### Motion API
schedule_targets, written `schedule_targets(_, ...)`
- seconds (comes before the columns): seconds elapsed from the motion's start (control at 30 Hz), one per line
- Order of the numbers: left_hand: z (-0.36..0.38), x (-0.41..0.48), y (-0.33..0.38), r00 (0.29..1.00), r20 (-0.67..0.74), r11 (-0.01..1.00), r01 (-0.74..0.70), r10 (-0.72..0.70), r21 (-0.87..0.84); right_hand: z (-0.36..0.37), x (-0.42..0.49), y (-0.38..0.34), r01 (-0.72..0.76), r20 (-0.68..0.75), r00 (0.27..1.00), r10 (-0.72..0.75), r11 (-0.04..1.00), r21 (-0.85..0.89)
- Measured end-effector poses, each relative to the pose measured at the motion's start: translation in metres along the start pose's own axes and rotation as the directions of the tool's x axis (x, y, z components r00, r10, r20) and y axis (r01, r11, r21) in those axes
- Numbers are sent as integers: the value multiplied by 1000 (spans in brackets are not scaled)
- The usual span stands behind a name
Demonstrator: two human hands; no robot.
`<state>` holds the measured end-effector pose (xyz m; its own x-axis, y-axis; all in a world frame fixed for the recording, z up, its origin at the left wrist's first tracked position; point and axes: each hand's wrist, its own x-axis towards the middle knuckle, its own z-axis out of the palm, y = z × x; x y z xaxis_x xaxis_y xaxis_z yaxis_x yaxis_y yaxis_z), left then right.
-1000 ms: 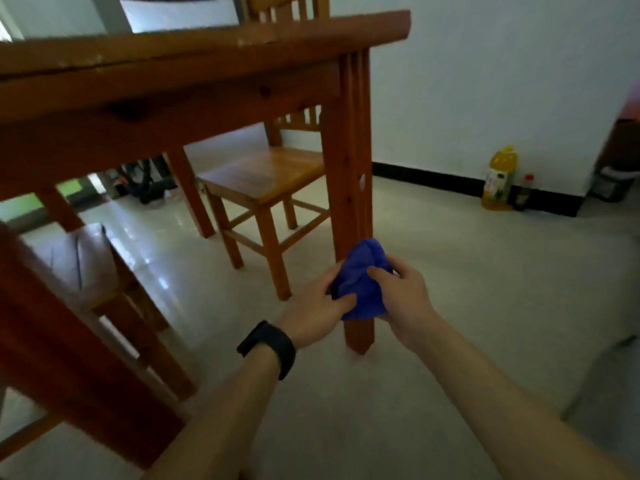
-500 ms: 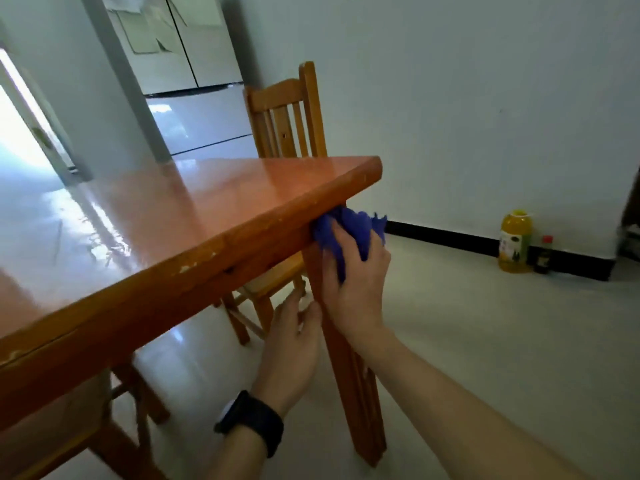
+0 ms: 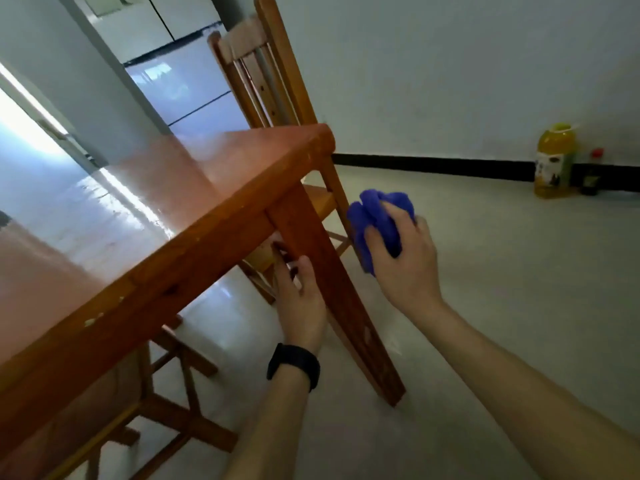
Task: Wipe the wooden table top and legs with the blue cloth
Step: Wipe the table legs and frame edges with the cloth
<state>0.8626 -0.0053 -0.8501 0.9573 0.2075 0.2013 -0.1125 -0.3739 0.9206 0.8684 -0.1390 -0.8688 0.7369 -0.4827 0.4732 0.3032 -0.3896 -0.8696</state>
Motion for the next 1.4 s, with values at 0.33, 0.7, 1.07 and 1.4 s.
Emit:
schedule_targets(0.33, -5, 15, -25, 990, -71, 992, -120, 123, 43, 1, -20, 24, -79, 84, 993, 79, 997, -6)
schedule_targets(0.7, -9, 7, -58, 996, 87, 991, -17, 29, -133, 50, -39, 13, 417, 67, 908, -413, 906, -71)
schedule_targets(1.07, 6, -15, -89, 983, 178, 991, -73, 52, 111, 43, -146, 160, -383, 223, 855, 468, 860, -337)
schedule_targets(1.4, 20, -3, -117, 991, 106, 982, -95, 78, 163, 64, -170, 168, -212, 272, 917, 291, 934, -287)
